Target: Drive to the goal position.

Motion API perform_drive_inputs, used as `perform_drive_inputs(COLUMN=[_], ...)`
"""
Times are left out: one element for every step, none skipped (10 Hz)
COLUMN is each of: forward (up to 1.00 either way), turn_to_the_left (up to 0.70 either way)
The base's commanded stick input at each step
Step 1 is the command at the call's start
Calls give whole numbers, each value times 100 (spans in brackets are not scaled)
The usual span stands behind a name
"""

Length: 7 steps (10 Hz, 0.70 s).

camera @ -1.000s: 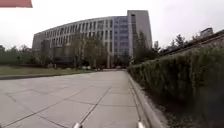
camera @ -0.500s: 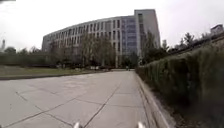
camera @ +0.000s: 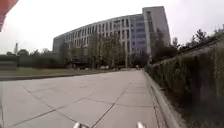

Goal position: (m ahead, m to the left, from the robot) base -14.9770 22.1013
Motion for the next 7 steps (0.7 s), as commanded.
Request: perform_drive_inputs(forward=[0,0,0,0,0,0,0], turn_to_the_left=[50,50,50,50,50,50,50])
